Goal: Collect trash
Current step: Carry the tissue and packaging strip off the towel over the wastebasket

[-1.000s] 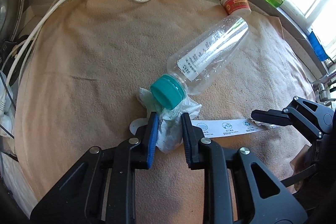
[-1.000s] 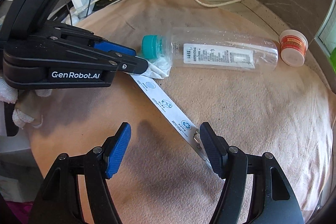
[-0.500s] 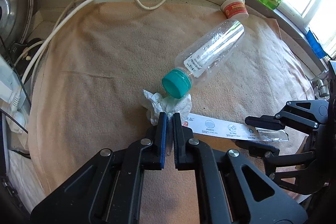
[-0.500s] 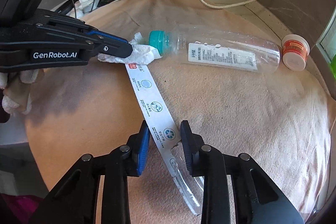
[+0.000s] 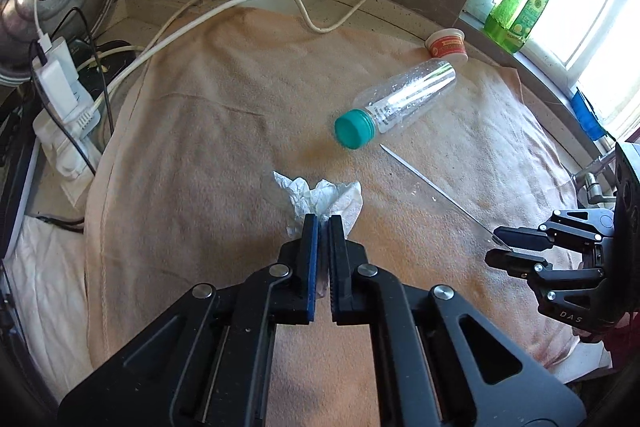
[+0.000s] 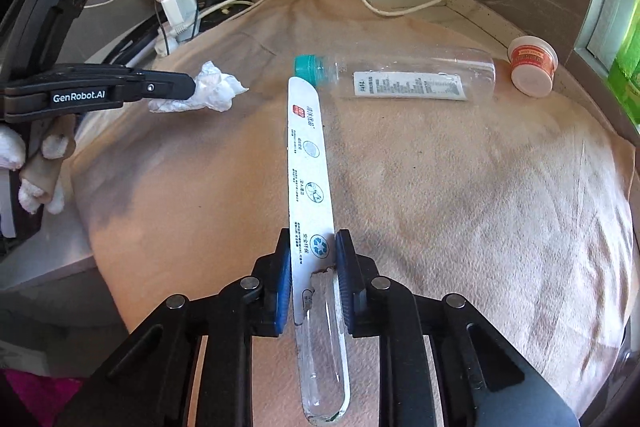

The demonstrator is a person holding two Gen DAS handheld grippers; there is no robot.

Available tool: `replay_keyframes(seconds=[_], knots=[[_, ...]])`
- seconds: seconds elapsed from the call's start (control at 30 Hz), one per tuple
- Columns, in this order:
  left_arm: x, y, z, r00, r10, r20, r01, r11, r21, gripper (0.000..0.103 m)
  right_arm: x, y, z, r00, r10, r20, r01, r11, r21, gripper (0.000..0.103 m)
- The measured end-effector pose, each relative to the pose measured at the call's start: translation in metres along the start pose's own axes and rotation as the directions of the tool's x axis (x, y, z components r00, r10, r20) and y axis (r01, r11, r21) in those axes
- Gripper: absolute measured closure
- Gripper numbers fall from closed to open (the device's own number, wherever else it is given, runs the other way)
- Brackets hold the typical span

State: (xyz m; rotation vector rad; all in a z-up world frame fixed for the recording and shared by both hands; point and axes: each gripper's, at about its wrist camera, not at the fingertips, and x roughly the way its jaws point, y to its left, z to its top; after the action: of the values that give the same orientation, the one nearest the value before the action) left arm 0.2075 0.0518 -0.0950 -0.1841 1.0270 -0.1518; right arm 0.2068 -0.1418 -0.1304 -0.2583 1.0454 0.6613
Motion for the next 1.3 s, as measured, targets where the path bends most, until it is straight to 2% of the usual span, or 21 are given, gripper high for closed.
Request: replay_keyframes(seconds=[0.23,0.37,0.53,0.97,1.3], knots=[[-0.027,-0.006,-0.03,1.0,0.003,0.031,-0.002,1.0,-0.012,0.101,-0.023,0.014,-0.019,0.997,0.073,0.04,-0.075,0.995,0.068,0.085],[-0.044,-0.011,-0.052,0.999,0.008,0.046,-0.007,1.0,-0.012,0.101,-0.036,0.017,-0.033,0.99,0.132,0.057,-0.138,0.981,0.135,0.085],[-0.06,-0.015,-0.079,0.998,0.02,0.054,-0.019,1.0,-0.015,0.101,-0.051,0.024,-0.053,0.983,0.17,0.069,-0.18,0.967,0.178,0.085],[-0.097,-0.021,-0.155,0.998,0.028,0.054,-0.024,0.998,-0.066,0.101,-0.083,0.056,-0.105,0.966,0.251,0.065,-0.259,0.942,0.214,0.085],[-0.112,-0.027,-0.193,0.998,0.036,0.045,-0.033,0.997,-0.073,0.101,-0.096,0.08,-0.134,0.953,0.298,0.047,-0.301,0.929,0.218,0.085]])
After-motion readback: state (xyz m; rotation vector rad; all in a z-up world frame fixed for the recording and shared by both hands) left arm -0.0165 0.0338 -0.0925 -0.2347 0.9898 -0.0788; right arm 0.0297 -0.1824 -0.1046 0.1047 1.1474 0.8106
